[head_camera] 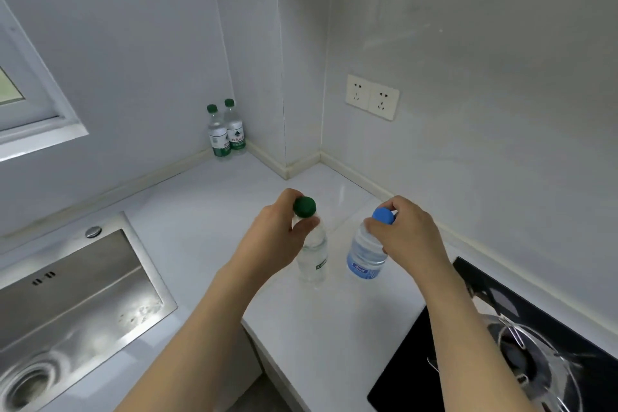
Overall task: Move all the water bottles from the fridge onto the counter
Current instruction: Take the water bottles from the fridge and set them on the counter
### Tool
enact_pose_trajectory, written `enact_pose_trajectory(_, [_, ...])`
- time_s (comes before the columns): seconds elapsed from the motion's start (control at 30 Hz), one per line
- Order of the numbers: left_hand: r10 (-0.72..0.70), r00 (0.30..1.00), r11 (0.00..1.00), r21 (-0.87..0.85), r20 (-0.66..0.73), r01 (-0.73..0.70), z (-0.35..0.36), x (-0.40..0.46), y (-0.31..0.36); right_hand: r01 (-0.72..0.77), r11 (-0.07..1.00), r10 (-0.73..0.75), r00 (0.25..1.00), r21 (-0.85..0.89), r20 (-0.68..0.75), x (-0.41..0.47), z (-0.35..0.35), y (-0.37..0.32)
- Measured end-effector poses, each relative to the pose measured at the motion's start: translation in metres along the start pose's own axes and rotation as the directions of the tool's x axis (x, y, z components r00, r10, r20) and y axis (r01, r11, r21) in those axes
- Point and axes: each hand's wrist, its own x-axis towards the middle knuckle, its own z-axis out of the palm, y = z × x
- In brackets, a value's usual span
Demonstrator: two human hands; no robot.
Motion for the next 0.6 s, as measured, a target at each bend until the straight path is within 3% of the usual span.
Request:
enact_pose_trajectory(0.4, [-0.086, 0.996, 0.996, 0.014, 0.014, 0.086, -0.062, 0.112, -0.11, 0.048, 0.996, -0.038, 0.991, -0.076, 0.126, 0.111, 0.125, -0.079])
enact_pose_trajectory(0.6, [-0.119, 0.992, 0.992, 0.034, -0.044, 0.12, -0.11, 0.17, -0.177, 0.114, 0.988, -0.092, 0.976, -0.104, 0.195, 0.17, 0.196, -0.141])
